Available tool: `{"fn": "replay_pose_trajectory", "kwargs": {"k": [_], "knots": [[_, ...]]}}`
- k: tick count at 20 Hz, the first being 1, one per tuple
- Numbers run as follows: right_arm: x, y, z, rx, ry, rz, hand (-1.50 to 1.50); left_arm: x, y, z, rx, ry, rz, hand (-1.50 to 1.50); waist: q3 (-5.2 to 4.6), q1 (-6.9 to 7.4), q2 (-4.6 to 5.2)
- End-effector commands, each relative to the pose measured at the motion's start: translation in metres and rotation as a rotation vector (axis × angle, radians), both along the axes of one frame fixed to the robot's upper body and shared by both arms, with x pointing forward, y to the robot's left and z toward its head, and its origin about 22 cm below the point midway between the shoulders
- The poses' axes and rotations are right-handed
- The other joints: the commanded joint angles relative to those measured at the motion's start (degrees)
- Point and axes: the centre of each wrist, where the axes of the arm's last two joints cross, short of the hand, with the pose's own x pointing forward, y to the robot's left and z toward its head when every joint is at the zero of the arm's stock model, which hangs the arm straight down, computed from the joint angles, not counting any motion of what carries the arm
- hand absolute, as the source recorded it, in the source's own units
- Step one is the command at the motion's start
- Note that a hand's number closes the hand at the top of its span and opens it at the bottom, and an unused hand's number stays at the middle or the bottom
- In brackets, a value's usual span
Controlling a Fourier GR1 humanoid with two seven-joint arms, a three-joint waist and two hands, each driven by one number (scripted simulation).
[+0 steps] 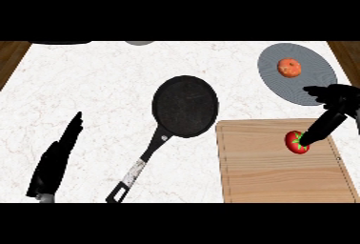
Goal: Pick the tomato from the cutting board and place it in the pan
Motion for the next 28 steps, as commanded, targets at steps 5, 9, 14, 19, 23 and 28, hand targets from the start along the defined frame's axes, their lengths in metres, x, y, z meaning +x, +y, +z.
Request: {"fn": "replay_pose_trajectory", "kwargs": {"k": [5,9,14,19,23,28], "knots": [[0.0,0.008,-0.027,-0.106,0.155,0.004,-1.5,0.004,0.0,-0.009,0.019,0.001,0.011,0.0,-0.01,-0.48,-0.02],[0.01,0.022,-0.012,-0.118,0.175,0.016,-1.5,0.008,0.009,-0.002,0.007,-0.01,-0.005,0.0,-0.02,-0.43,-0.11],[0.007,0.019,-0.032,-0.122,0.214,-0.01,-1.5,0.012,0.0,0.015,0.012,-0.015,0.017,0.0,0.01,-0.38,-0.08],[0.002,0.007,-0.059,-0.126,0.241,-0.001,-1.5,0.008,-0.009,0.019,0.005,0.002,-0.001,0.0,0.03,-0.3,-0.03],[0.0,0.027,-0.062,-0.15,0.254,-0.018,-1.5,-0.003,-0.006,0.021,0.005,-0.012,-0.007,0.0,0.02,-0.19,-0.13],[0.004,0.03,-0.086,-0.13,0.24,0.003,-1.5,0.005,-0.002,0.003,-0.003,-0.019,-0.007,0.0,0.02,-0.15,0.0]]}}
